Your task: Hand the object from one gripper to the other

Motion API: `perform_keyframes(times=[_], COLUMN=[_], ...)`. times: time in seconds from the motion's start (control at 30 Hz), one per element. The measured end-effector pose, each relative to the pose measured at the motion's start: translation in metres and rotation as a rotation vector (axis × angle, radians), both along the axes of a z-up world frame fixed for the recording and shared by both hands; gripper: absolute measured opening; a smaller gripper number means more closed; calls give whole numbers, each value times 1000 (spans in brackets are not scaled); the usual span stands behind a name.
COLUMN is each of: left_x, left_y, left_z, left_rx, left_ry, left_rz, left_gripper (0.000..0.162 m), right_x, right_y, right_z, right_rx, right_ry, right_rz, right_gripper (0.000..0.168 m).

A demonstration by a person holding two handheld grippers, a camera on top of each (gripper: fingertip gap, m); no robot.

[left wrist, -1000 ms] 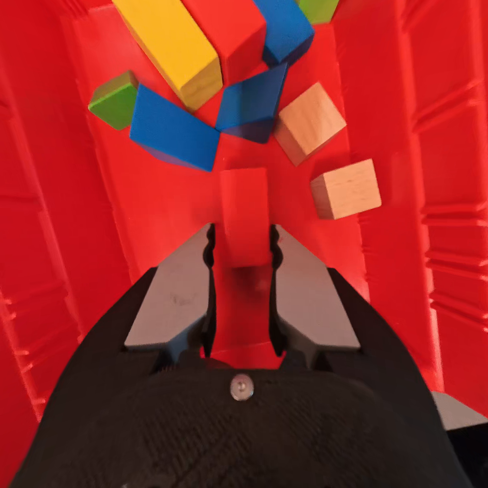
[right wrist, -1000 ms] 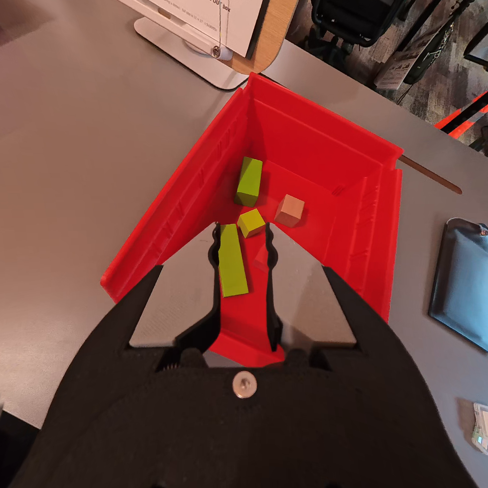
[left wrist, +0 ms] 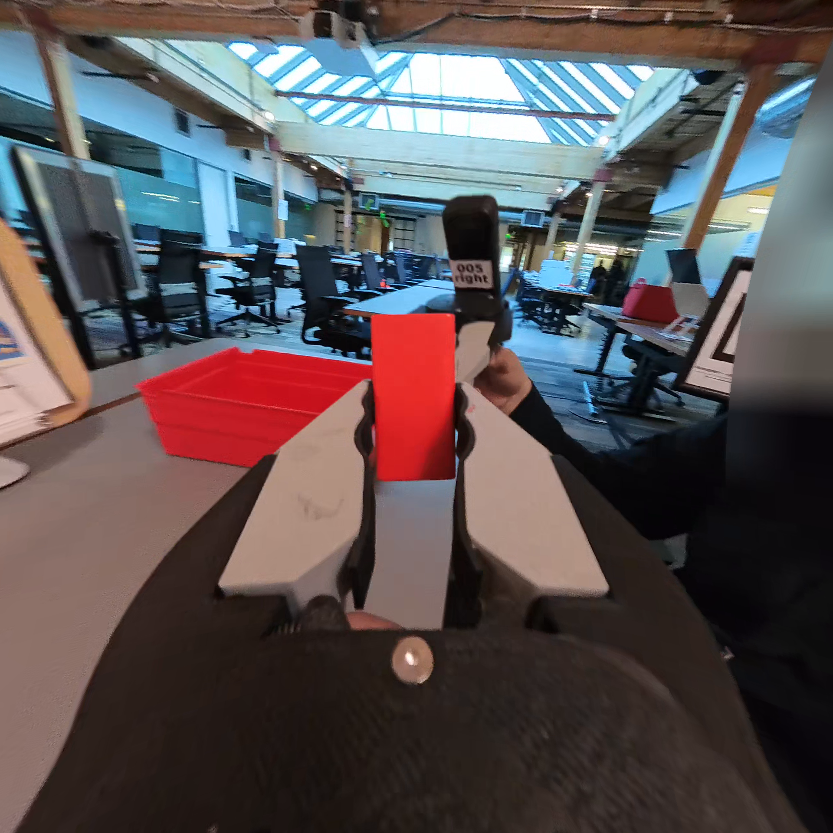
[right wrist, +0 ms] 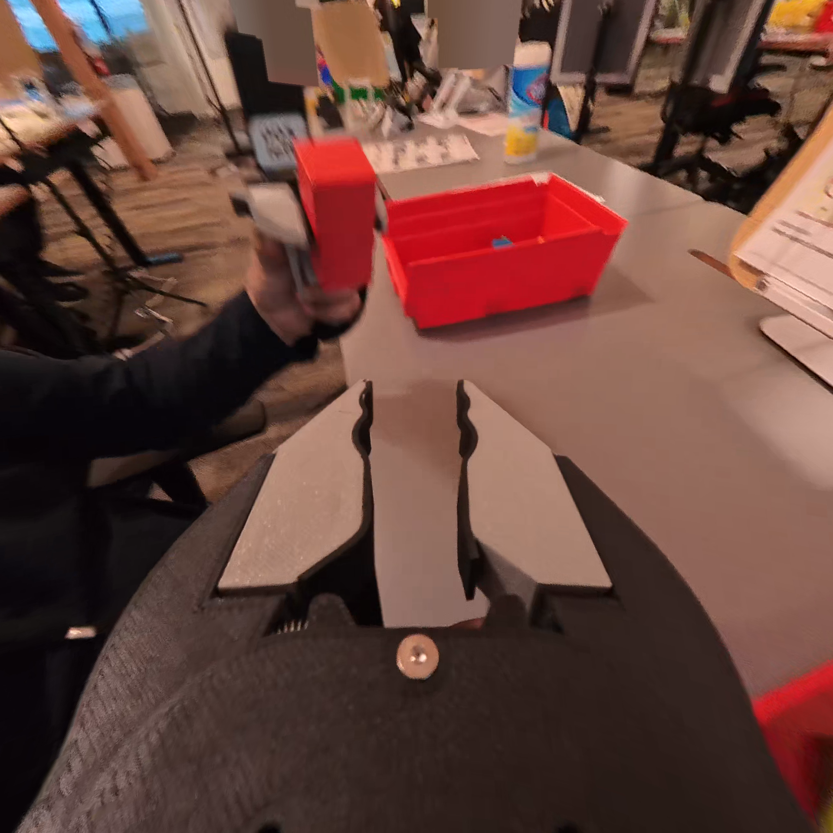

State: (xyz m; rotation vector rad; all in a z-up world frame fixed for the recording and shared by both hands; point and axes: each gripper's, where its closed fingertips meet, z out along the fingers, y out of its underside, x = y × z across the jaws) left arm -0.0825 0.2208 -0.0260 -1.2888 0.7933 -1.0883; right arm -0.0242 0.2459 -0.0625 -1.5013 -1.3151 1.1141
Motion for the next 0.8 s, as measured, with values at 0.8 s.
perform_keyframes(times=[0.8], left_x=[69], left_y=[-26], left_z=[-25], left_rx=[-14], left_ry=[108], left_rz=[-124], left_gripper=[32], right_x=[-26], right_y=[-53], right_z=[33], right_rx=[-12], right_ry=[183], right_rz=[119], right_gripper=[31])
